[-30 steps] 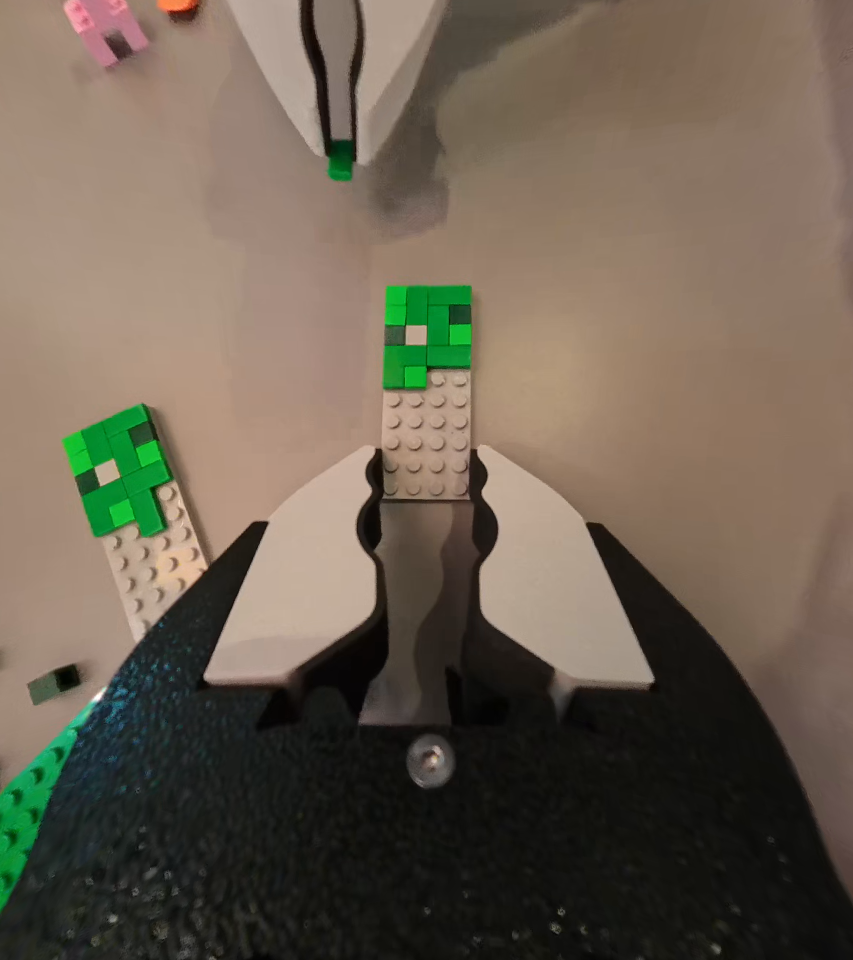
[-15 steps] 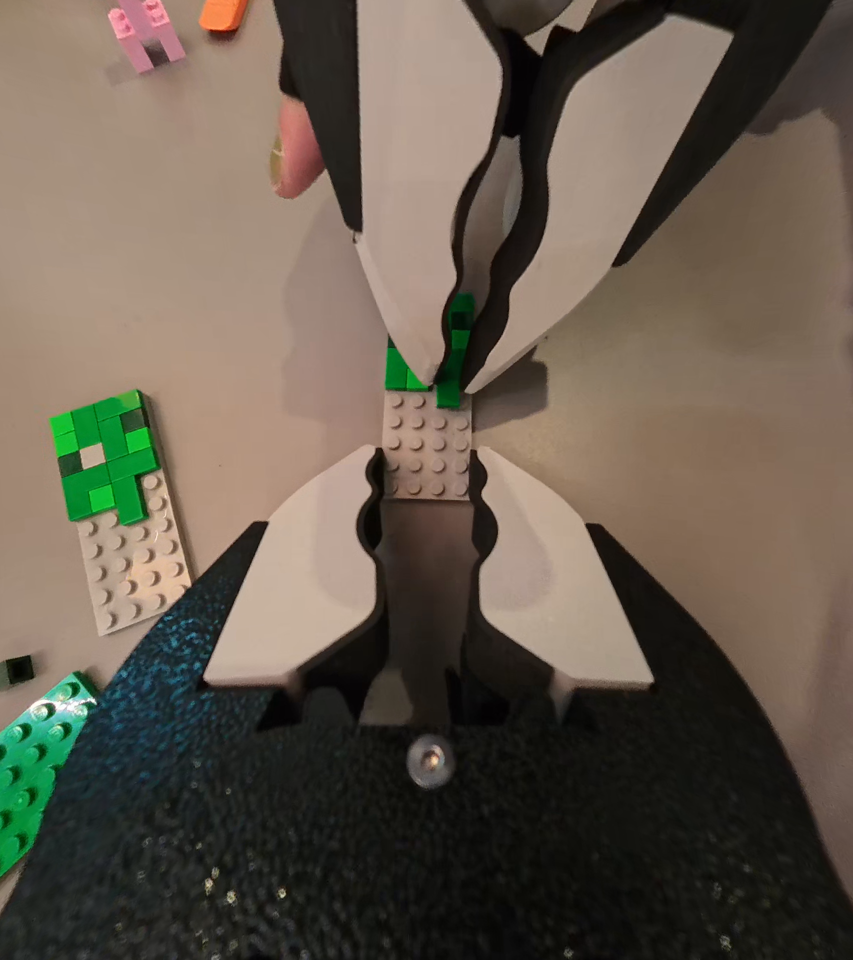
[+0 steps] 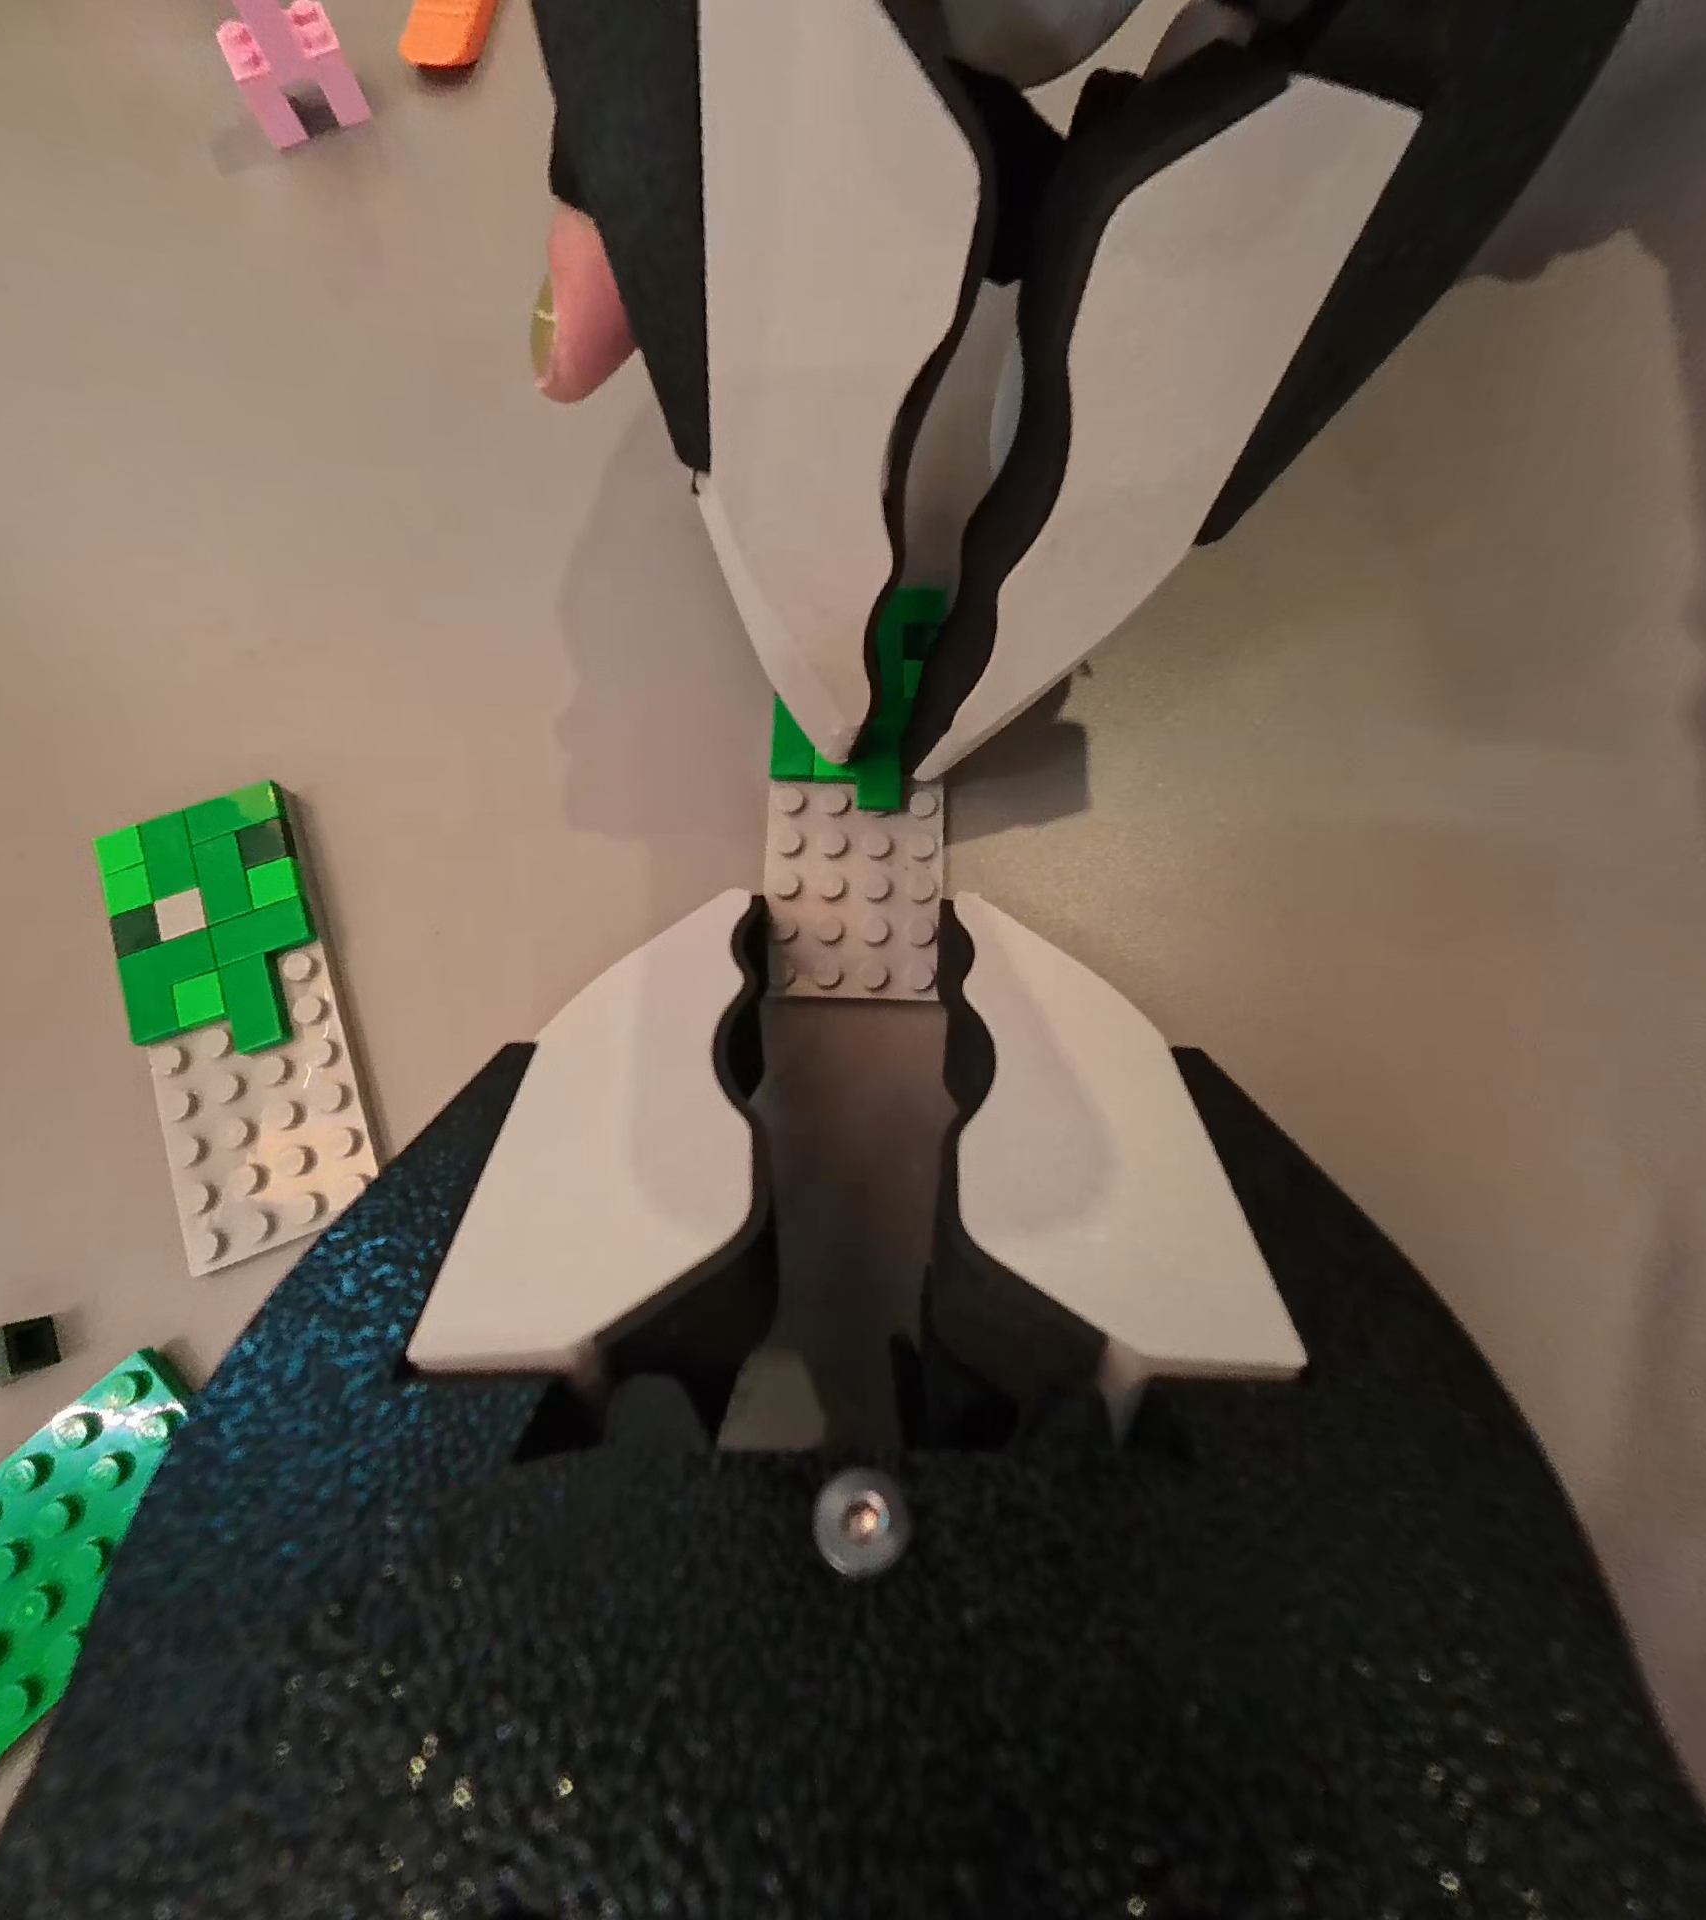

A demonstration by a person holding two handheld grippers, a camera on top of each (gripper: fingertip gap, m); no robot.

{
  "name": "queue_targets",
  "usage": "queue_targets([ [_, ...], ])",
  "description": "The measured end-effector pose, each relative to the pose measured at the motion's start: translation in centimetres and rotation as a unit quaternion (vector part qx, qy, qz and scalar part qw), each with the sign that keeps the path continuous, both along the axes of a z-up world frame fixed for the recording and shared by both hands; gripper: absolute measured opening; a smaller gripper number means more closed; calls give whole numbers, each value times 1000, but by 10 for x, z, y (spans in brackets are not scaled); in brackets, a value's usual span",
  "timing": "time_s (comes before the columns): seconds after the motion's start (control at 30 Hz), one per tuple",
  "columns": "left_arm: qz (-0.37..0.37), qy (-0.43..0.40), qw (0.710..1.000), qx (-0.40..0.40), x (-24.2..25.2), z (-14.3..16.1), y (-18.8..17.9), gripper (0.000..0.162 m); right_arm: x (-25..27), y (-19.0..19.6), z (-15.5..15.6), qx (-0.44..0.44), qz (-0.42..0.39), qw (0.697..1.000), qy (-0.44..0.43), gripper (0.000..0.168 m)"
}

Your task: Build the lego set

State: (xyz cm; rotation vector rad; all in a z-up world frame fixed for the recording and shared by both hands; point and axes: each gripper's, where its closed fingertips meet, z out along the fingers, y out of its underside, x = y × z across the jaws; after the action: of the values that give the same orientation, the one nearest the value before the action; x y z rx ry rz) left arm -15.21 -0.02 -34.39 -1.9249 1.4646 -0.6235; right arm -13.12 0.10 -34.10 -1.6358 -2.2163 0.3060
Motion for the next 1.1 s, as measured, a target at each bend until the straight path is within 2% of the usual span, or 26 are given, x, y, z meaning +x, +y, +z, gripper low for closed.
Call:
queue_targets([
  [0.23, 0, 0, 1000, 1, 1, 0, 0, 31, 0, -1, 0, -2, -4, 1000, 5, 9],
  [0.37, 2, -1, 1000, 0, 2, 0, -1, 31, -1, -4, 1, -19, -19, 1000, 12, 19],
  [0.53, 15, -5, 1000, -6, 2, 0, 1, 31, 5, 0, 8, 20, -26, 999, 43, 26],
  [0.67, 46, -15, 999, -12, 2, 1, 7, 31, 1, 4, 17, 122, -30, 984, 125, 30],
  [0.73, 63, -22, 998, -14, 0, 4, 11, 31, 1, 4, 16, 177, -34, 973, 143, 37],
  [0.83, 86, -49, 995, -21, -3, 13, 17, 31, 1, 6, 14, 266, -25, 952, 148, 39],
  [0.97, 104, -72, 992, -28, -5, 25, 19, 31, -4, 17, 23, 407, 0, 903, 137, 33],
  [1.1, 105, -76, 991, -31, -3, 29, 17, 31, -10, 22, 25, 474, 20, 873, 116, 27],
])
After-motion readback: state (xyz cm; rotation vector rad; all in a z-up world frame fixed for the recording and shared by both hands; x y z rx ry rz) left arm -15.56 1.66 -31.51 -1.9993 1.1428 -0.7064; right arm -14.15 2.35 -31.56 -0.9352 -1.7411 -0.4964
